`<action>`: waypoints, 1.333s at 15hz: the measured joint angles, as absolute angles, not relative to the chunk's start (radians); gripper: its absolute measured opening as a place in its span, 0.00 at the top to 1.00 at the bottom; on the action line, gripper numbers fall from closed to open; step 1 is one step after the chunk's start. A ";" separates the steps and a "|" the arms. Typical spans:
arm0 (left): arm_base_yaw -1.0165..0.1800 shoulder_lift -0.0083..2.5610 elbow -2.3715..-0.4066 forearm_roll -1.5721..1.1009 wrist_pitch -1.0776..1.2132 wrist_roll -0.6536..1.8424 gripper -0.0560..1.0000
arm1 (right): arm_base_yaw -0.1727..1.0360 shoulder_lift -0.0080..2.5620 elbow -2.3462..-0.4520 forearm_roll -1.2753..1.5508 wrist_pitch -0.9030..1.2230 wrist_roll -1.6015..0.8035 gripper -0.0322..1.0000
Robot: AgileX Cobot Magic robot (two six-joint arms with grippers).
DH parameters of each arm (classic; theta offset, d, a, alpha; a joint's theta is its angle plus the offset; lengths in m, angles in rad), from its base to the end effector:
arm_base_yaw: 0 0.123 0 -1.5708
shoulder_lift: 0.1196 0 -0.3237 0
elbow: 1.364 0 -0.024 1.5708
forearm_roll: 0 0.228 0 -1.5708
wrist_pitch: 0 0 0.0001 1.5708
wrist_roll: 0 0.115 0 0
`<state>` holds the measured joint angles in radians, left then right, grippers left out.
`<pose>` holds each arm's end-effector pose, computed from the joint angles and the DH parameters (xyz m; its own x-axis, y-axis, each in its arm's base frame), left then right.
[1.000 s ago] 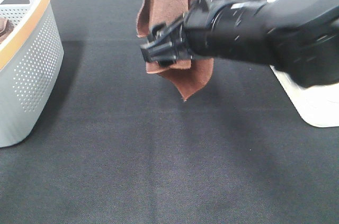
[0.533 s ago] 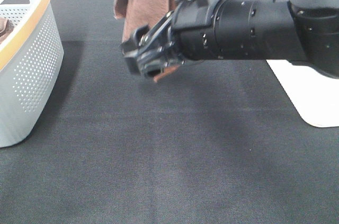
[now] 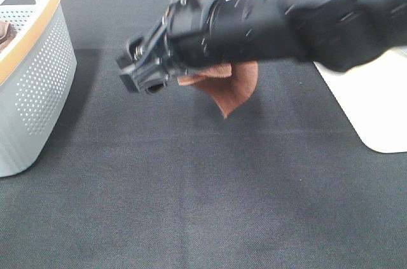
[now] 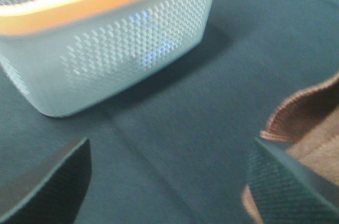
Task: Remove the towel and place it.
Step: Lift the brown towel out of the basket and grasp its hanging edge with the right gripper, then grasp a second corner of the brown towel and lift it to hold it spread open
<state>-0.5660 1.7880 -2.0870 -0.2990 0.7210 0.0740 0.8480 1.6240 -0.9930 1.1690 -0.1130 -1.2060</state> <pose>0.3395 -0.2422 0.5019 -0.3607 0.0514 -0.9313 0.6345 0.7453 -0.2046 0.2494 0.2648 0.2896 -0.2896 -0.3875 -0.8752 -0.6976 0.7116 -0.0842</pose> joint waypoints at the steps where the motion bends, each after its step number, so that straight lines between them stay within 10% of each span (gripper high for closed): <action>1: -0.566 1.788 -2.087 -0.299 0.723 0.074 0.95 | 0.848 1.634 -0.993 1.178 -0.152 -1.206 0.23; 20: -0.566 1.788 -2.087 -0.303 0.730 0.074 0.95 | 0.848 1.636 -0.932 1.507 -0.480 -1.400 0.23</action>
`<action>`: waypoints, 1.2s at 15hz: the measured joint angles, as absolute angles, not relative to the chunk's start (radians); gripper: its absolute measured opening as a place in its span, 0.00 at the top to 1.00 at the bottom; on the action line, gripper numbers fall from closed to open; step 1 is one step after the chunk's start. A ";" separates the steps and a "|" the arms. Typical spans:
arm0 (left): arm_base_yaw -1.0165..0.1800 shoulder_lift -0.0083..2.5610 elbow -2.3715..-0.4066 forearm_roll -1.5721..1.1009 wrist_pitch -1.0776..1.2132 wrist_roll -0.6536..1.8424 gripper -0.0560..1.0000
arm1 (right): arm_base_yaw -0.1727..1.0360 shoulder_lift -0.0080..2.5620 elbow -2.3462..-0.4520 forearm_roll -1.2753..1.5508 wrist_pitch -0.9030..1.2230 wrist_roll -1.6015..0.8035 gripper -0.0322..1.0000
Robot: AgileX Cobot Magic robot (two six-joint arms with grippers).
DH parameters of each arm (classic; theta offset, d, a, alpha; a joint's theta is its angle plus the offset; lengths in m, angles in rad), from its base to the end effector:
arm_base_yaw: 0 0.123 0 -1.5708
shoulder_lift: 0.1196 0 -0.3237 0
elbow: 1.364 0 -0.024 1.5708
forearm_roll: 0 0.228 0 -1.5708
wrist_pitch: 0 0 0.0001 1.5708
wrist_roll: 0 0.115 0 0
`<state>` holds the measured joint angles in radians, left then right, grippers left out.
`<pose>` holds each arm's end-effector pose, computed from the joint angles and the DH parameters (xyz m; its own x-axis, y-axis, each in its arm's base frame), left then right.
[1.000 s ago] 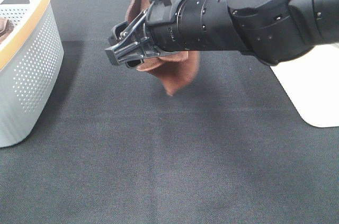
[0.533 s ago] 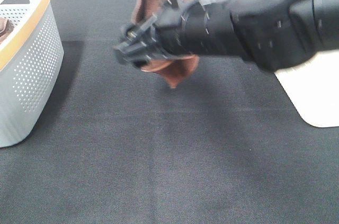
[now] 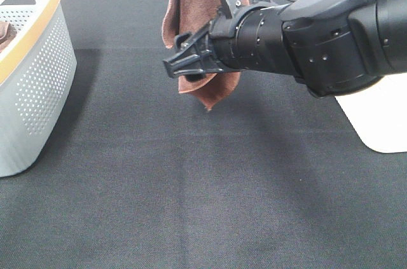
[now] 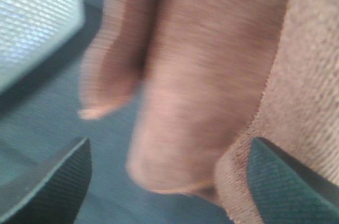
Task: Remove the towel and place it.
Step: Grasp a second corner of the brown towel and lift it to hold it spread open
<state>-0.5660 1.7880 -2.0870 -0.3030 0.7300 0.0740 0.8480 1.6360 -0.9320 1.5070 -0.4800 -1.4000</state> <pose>0.3389 -0.2424 0.5010 -0.3685 0.0550 -0.9280 0.6357 0.7433 -0.2084 0.2676 0.2234 0.2726 -0.4033 -0.3248 -0.8555 -0.3732 0.9120 -0.1703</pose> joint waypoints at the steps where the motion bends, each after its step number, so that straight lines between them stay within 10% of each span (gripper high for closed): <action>1: -0.566 1.788 -2.087 -0.313 0.730 0.074 0.95 | 0.848 1.636 -0.932 1.514 -0.484 -1.408 0.24; 18: -0.566 1.760 -2.087 -0.336 0.736 0.081 0.95 | 0.848 1.636 -0.932 1.669 -0.623 -1.660 0.49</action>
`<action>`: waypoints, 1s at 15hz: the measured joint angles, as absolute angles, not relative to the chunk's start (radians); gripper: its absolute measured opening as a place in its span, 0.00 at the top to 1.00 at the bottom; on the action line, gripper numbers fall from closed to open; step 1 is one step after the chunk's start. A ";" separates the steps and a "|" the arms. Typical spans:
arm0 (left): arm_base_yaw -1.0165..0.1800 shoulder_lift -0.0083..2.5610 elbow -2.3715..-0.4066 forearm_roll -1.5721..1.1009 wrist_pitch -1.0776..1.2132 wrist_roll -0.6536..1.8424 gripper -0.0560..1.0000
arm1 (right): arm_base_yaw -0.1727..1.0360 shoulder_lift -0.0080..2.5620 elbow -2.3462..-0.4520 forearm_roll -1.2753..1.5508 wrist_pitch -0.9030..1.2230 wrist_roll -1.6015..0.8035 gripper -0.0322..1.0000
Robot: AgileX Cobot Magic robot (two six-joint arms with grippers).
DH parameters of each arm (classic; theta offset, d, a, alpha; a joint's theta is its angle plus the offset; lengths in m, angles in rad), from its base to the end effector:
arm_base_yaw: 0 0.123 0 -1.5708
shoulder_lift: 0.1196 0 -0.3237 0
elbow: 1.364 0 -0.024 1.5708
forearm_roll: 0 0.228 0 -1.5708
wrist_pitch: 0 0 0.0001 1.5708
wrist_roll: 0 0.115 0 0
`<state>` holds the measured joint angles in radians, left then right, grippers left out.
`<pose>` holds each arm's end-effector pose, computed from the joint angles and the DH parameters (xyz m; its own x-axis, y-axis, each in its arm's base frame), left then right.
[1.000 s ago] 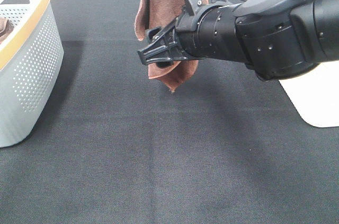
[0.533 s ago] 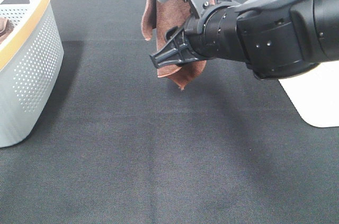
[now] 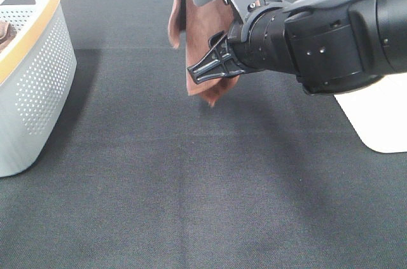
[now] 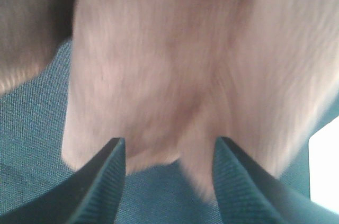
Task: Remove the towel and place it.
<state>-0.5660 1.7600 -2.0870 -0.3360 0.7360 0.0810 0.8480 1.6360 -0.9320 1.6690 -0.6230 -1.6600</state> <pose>0.3280 -0.2386 0.5126 -0.3607 0.0311 -0.9322 0.6496 0.7256 -0.2272 0.2695 0.2047 0.2695 -0.4293 -0.4479 -0.7843 -0.3003 0.8898 -0.3438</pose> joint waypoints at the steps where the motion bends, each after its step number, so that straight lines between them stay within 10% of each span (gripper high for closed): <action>1: -0.566 1.760 -2.087 -0.336 0.736 0.081 0.95 | 0.848 1.636 -0.932 1.669 -0.623 -1.660 0.49; 10: -0.566 1.737 -2.087 -0.379 0.795 0.088 0.95 | 0.848 1.636 -0.962 1.669 -0.604 -1.661 0.56; 15: -0.566 1.737 -2.087 -0.373 0.811 0.088 0.95 | 0.848 1.636 -0.964 1.702 -0.588 -1.673 0.97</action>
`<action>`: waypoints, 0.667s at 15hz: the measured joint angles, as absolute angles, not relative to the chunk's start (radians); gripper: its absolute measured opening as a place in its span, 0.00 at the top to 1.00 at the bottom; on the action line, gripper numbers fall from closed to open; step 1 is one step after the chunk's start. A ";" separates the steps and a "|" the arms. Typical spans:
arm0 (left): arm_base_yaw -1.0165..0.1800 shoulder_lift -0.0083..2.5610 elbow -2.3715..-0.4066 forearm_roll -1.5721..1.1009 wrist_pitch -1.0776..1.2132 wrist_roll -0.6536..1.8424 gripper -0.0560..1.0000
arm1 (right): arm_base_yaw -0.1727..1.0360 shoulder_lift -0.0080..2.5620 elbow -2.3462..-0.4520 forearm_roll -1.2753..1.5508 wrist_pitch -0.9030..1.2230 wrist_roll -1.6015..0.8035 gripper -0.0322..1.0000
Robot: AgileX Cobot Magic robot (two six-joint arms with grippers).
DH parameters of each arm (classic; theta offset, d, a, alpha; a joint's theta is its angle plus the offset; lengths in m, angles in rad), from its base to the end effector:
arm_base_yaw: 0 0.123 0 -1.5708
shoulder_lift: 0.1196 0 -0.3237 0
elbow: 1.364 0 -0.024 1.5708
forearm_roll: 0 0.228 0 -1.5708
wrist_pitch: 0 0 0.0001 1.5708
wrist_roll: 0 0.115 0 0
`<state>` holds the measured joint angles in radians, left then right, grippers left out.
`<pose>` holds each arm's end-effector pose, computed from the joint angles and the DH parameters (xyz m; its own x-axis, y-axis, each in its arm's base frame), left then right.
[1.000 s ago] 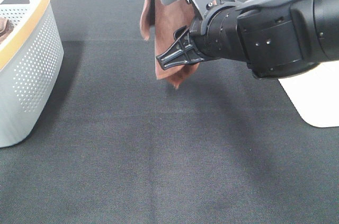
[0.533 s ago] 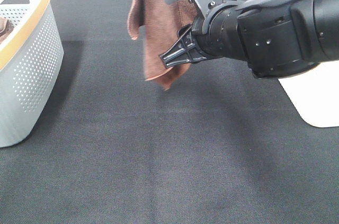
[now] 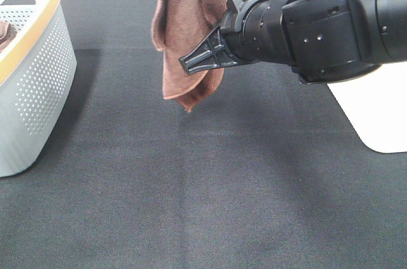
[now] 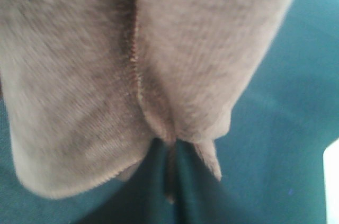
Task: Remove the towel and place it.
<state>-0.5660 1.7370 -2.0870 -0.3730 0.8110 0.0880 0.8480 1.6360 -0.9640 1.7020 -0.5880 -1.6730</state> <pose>0.3148 -0.2360 0.5150 -0.4026 0.0565 -0.9136 0.6676 0.7010 -0.2508 0.2710 0.2118 0.2755 -0.4299 -0.4179 -0.8004 -0.3185 0.8997 -0.2987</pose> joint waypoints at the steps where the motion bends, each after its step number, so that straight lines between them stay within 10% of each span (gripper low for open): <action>1: -0.566 1.737 -2.087 -0.350 0.812 0.088 0.95 | 0.848 1.636 -0.964 1.725 -0.588 -1.700 0.97; 10: -0.566 1.737 -2.087 0.146 0.882 -0.096 0.95 | 0.848 1.450 -0.964 1.745 -0.596 -1.847 0.97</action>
